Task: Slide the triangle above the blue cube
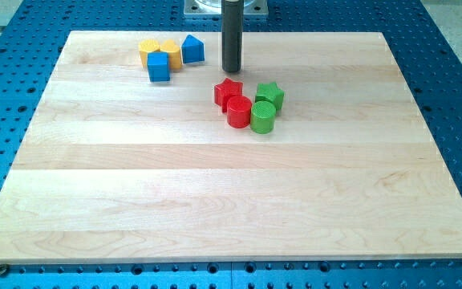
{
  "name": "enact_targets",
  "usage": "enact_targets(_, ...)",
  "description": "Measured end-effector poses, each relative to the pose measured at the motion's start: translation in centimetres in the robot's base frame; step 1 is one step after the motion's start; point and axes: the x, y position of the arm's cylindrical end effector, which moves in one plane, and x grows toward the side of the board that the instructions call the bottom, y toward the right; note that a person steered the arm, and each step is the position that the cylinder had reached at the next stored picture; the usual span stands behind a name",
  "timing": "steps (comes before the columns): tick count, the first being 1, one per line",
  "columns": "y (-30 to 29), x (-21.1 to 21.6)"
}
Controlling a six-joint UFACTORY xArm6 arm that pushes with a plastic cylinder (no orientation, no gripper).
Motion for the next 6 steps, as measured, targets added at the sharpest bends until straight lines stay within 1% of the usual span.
enact_targets(1, -0.4, -0.9)
enact_targets(2, -0.6, -3.2)
enact_targets(3, -2.3, -4.0)
enact_targets(4, -9.1, -2.8)
enact_targets(5, -14.7, -2.8)
enact_targets(6, -16.7, -3.0)
